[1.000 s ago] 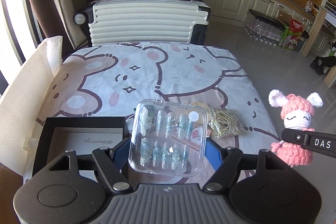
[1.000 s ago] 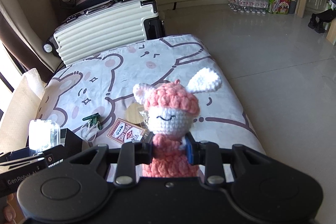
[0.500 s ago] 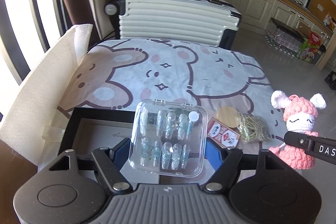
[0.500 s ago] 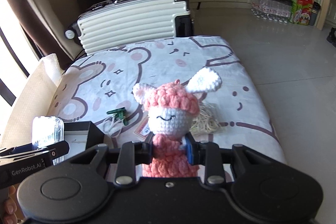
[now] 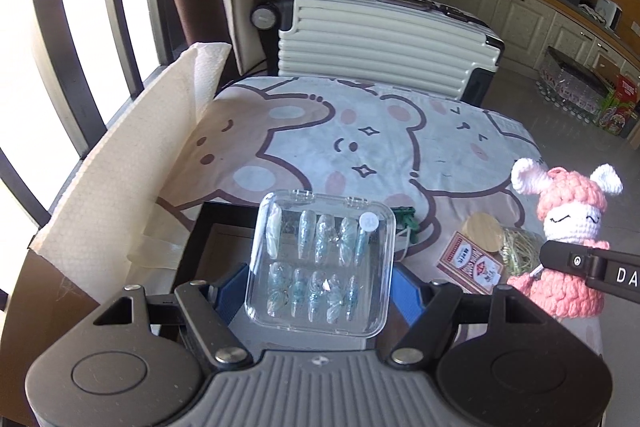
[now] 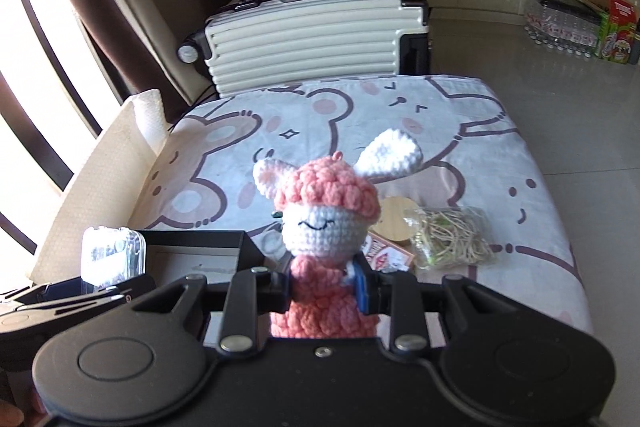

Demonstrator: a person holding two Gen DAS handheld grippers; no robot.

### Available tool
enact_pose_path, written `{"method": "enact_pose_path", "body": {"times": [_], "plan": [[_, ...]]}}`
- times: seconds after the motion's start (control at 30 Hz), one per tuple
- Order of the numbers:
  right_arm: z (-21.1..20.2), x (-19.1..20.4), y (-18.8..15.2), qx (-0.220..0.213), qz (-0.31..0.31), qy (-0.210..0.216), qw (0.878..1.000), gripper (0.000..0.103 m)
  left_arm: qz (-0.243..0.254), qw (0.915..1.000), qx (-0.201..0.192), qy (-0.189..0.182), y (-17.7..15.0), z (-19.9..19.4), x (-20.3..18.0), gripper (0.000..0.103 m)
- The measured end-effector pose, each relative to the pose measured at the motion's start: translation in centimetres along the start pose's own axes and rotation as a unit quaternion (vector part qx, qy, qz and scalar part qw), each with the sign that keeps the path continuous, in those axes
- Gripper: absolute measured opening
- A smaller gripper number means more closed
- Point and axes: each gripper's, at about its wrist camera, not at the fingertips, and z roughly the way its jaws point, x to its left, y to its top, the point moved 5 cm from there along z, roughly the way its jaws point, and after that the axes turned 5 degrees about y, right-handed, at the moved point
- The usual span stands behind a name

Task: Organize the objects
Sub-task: 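Carry the nail case and bunny up toward the black box with both grippers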

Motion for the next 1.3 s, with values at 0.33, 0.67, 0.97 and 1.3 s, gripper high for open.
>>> {"method": "enact_pose_path", "body": {"times": [0.33,0.67,0.97,1.3], "plan": [[0.8,3.9,0.2,0.005,-0.017,0.038,0.999,0.03,-0.01,0.9997,-0.001,0.02,0.4,-0.5,2.8,0.075],[1.2,6.5,0.2,0.009,-0.022,0.075,0.997,0.03,-0.024,0.9991,0.0,0.036,0.6,-1.0,4.7,0.075],[0.6,9.0,0.2,0.006,-0.024,0.111,0.994,0.03,-0.015,0.9988,-0.005,0.045,0.5,-1.2,4.8,0.075],[1.4,9.4,-0.2,0.018,0.0,0.136,0.99,0.03,-0.031,0.9981,-0.009,0.052,1.5,-1.4,6.7,0.075]]}}
